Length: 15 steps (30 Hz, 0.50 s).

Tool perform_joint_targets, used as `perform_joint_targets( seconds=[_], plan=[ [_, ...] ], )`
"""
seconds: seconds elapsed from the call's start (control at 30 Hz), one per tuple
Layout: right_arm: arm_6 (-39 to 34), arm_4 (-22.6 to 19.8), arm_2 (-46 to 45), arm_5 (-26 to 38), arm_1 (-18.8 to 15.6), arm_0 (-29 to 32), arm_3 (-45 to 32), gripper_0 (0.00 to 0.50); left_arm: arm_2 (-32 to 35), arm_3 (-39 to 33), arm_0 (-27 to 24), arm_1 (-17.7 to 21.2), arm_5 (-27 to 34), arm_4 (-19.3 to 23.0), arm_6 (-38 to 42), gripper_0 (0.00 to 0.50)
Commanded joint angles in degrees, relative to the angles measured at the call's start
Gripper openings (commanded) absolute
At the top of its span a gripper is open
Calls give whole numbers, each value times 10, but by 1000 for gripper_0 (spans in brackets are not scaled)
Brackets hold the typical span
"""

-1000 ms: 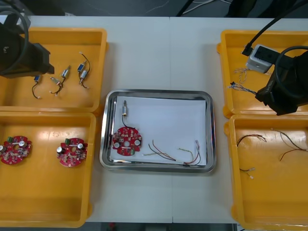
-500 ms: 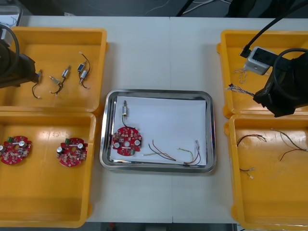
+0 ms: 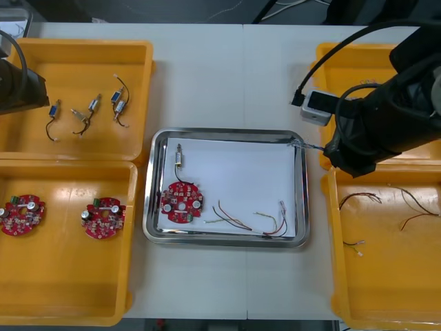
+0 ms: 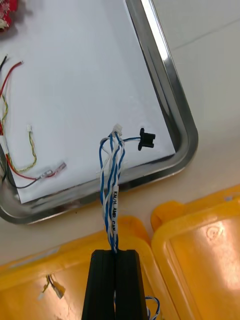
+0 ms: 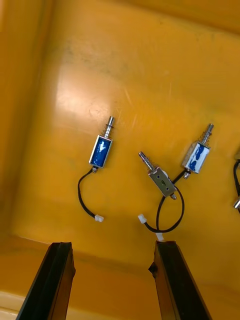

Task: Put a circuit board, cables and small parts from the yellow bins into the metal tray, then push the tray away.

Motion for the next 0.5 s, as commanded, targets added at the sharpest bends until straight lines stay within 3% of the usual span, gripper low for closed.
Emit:
perform_joint_targets(
  seconds=[0.03,0.5],
  plan=[
    [1,7,65,-40,14,-56,33,0,-2,-4,3,20,-8,-12,-58,468],
    [22,48,239,-179,39,-155,165,0,-7,-3,3,17,-38,-8,-69,465]
  ],
)
